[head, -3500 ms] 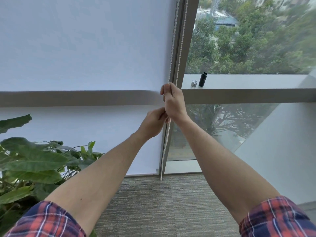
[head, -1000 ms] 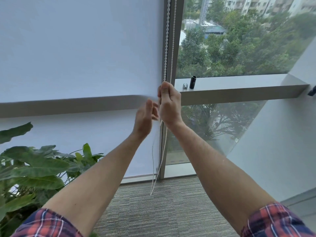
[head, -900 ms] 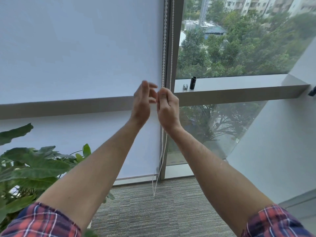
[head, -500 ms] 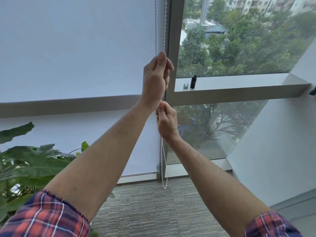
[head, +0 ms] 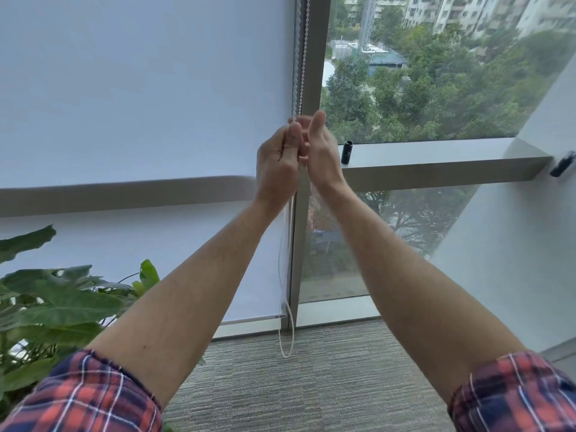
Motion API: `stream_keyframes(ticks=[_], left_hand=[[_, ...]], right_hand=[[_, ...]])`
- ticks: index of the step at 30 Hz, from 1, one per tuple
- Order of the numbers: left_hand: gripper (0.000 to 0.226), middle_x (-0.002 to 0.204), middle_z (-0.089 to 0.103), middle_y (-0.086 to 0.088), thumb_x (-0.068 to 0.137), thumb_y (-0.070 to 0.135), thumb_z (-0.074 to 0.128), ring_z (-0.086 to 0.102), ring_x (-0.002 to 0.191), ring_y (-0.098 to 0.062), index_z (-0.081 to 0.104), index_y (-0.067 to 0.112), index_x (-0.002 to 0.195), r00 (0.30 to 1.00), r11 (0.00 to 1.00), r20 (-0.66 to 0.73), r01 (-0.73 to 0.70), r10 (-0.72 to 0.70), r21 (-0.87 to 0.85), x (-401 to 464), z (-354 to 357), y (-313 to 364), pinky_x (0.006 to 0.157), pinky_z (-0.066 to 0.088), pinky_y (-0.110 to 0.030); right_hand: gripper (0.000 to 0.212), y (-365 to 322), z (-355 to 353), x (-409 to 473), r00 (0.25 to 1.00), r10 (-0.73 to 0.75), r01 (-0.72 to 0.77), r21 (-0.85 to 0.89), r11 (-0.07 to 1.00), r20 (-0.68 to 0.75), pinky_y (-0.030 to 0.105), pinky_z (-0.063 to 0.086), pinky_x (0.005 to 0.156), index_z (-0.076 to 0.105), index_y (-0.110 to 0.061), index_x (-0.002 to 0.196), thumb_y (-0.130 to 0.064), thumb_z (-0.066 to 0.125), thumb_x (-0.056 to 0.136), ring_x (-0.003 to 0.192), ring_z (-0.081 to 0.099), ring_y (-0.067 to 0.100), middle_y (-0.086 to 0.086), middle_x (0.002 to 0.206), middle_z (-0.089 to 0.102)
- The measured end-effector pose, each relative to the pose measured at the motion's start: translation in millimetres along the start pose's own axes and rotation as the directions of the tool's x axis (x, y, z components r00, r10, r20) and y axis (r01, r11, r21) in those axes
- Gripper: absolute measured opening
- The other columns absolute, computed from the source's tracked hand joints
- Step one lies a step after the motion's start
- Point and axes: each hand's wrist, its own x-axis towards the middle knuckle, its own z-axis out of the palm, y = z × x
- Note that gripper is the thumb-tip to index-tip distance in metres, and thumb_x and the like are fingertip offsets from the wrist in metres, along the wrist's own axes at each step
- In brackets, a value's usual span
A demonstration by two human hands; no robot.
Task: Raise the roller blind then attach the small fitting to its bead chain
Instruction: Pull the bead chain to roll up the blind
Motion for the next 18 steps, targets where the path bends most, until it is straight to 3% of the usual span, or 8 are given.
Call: stream_keyframes(ticks=[2, 4, 7, 11, 15, 18], left_hand=[[0.038, 0.059, 0.053, 0.012, 0.101, 0.027, 0.042, 0.046, 0.056, -0.012, 0.058, 0.020, 0.067, 1.000, 0.999, -0.002, -0.005, 0.005, 0.052, -10.1, 3.7, -9.5, 0.049, 0.037, -0.034], [0.041, 0.051, 0.043, 0.014, 0.099, 0.037, 0.041, 0.036, 0.050, -0.009, 0.050, 0.031, 0.060, 0.999, 0.995, 0.025, 0.042, -0.045, 0.091, -26.4, -0.5, -23.2, 0.049, 0.030, -0.029], [0.042, 0.048, 0.037, 0.012, 0.099, 0.044, 0.040, 0.032, 0.045, -0.011, 0.046, 0.030, 0.059, 0.988, 0.984, 0.056, 0.134, -0.141, 0.116, -51.9, -13.4, -49.5, 0.048, 0.026, -0.027], [0.043, 0.044, 0.036, 0.011, 0.101, 0.036, 0.039, 0.031, 0.040, -0.009, 0.048, 0.031, 0.059, 0.973, 0.971, 0.069, 0.213, -0.221, 0.109, -73.2, -18.4, -66.9, 0.045, 0.025, -0.023], [0.040, 0.048, 0.037, 0.011, 0.102, 0.031, 0.039, 0.031, 0.043, -0.009, 0.050, 0.024, 0.064, 0.959, 0.969, 0.144, 0.231, -0.242, 0.090, -81.3, -17.9, -70.0, 0.045, 0.025, -0.024], [0.044, 0.051, 0.039, -0.007, 0.103, 0.030, 0.036, 0.036, 0.043, -0.011, 0.060, 0.016, 0.068, 0.929, 0.963, 0.256, 0.264, -0.268, 0.052, -81.6, -21.1, -70.2, 0.045, 0.030, -0.024]], right_hand=[[0.054, -30.2, 5.6, 12.6, 0.995, -0.064, 0.053, 0.147, 0.988, 0.071, 0.034, 0.054, 0.070, 0.062, -0.006, 0.113, -0.040, 0.021, 0.109, 0.077, 0.063, 0.020, 0.010, 0.086, 0.064], [0.054, -51.7, 9.1, 21.3, 0.982, -0.127, 0.091, 0.236, 0.967, 0.143, 0.032, 0.049, 0.057, 0.060, -0.003, 0.116, -0.038, 0.020, 0.109, 0.063, 0.057, 0.018, 0.009, 0.077, 0.060], [0.046, -58.9, 17.0, 22.0, 0.974, -0.137, 0.086, 0.263, 0.961, 0.182, 0.023, 0.027, 0.042, 0.063, -0.008, 0.102, -0.034, 0.026, 0.109, 0.045, 0.033, 0.009, -0.003, 0.059, 0.044], [0.045, -32.7, 30.2, 7.8, 0.989, -0.144, 0.134, 0.187, 0.973, 0.042, 0.019, 0.022, 0.038, 0.049, -0.016, 0.071, -0.028, 0.031, 0.109, 0.039, 0.027, 0.005, -0.007, 0.051, 0.034], [0.044, -15.4, 26.3, 3.6, 0.984, -0.179, 0.178, 0.183, 0.967, -0.010, 0.020, 0.023, 0.039, 0.046, -0.025, 0.064, -0.031, 0.036, 0.106, 0.041, 0.027, 0.005, -0.011, 0.051, 0.033], [0.048, -3.6, 22.9, 1.2, 0.982, -0.185, 0.190, 0.164, 0.968, -0.047, 0.023, 0.022, 0.042, 0.049, -0.030, 0.059, -0.030, 0.038, 0.106, 0.042, 0.027, 0.008, -0.012, 0.051, 0.033]])
